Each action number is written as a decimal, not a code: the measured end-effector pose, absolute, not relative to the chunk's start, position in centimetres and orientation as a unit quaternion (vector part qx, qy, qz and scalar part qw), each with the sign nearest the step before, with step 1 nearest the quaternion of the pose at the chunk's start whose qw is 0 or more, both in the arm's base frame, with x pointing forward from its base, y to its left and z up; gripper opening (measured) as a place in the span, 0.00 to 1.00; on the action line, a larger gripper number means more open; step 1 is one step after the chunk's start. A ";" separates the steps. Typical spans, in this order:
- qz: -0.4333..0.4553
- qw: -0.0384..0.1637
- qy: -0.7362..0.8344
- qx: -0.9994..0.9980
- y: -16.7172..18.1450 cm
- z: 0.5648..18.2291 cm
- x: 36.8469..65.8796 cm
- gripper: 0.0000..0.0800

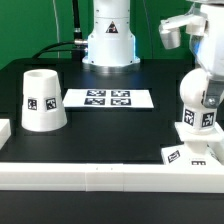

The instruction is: Assemble lamp

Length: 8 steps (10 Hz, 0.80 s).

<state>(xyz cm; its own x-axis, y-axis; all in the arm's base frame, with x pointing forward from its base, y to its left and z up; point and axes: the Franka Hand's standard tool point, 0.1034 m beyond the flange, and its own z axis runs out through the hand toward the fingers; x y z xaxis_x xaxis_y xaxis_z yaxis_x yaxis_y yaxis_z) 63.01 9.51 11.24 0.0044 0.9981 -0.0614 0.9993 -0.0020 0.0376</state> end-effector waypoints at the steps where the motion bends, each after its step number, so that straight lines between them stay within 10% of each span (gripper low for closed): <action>1: -0.012 0.039 0.730 0.682 9.4 11.2 63.0 0.87; 7: -0.022 0.044 0.798 0.600 8.9 11.2 63.1 0.86; 8: -0.022 0.044 0.794 0.606 8.9 11.2 63.1 0.72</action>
Offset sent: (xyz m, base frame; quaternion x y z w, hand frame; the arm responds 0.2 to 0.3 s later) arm 0.0006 0.0039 0.0033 -0.0013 -0.0045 -0.1189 0.9929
